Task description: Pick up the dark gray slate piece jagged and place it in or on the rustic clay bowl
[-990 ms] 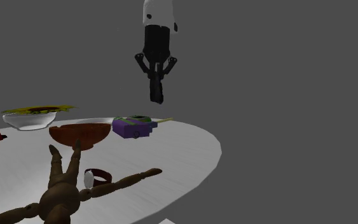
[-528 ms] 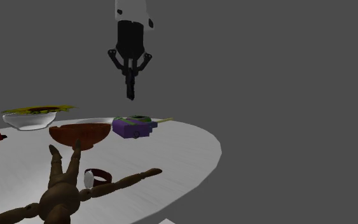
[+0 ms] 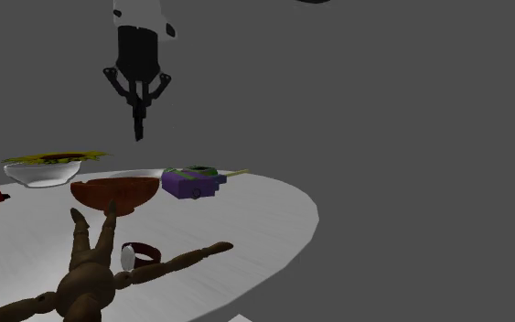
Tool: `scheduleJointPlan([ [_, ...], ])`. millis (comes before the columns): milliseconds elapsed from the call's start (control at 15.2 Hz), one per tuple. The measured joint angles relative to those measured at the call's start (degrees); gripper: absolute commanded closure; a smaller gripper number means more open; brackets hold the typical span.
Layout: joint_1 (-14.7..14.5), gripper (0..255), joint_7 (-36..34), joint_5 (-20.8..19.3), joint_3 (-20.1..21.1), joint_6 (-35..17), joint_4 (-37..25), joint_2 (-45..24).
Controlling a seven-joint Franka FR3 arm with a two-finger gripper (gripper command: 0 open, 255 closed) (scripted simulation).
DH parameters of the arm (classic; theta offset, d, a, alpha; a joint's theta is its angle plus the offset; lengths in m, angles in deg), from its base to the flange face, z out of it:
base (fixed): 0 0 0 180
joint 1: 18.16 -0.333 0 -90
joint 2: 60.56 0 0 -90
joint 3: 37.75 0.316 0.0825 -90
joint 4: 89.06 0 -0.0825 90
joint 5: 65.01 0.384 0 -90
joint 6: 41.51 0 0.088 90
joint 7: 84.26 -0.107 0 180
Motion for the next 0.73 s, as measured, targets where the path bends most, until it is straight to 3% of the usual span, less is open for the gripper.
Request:
scheduleJointPlan([
  [132, -3.0, 255, -2.4, -1.4, 0.4, 1.2, -3.5, -2.4],
  [264, -7.6, 255, -4.6, -3.9, 0.2, 4.3, -11.9, -7.7],
  [726, -5.4, 255, -5.4, -2.6, 0.6, -2.7, -1.6, -4.7],
])
